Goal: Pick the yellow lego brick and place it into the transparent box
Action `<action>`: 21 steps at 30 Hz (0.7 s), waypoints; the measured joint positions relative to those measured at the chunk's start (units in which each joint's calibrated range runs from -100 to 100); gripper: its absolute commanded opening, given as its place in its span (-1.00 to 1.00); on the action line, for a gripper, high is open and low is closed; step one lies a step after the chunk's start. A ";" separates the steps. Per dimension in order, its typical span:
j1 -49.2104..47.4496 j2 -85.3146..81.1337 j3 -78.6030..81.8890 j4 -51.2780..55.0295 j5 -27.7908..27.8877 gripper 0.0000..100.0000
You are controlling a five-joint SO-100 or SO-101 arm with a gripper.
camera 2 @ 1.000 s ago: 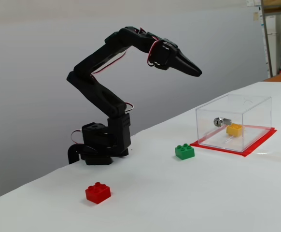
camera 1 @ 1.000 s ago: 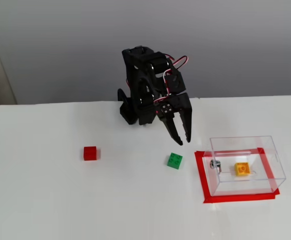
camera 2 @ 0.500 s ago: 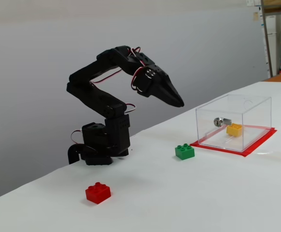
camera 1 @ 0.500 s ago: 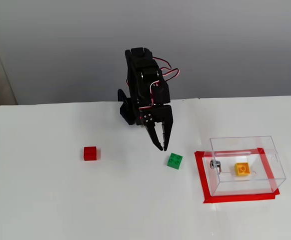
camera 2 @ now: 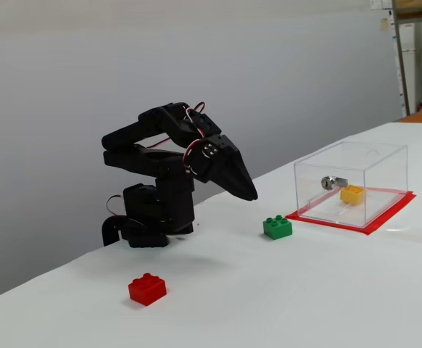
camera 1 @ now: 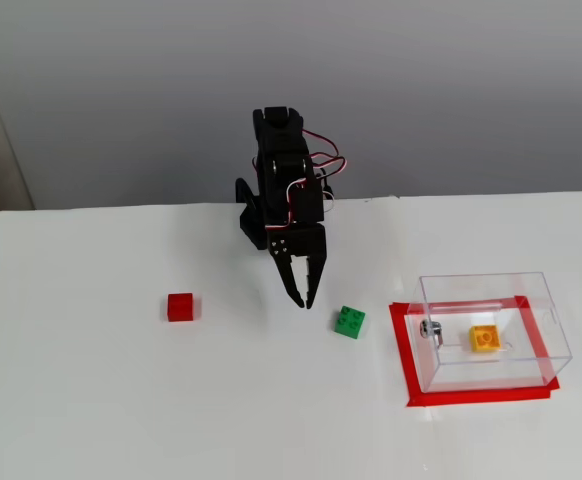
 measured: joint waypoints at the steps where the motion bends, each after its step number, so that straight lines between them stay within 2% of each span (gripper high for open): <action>1: 0.11 -0.85 1.15 0.00 0.00 -0.97; 21: 0.11 -15.64 20.30 0.00 -0.15 -0.97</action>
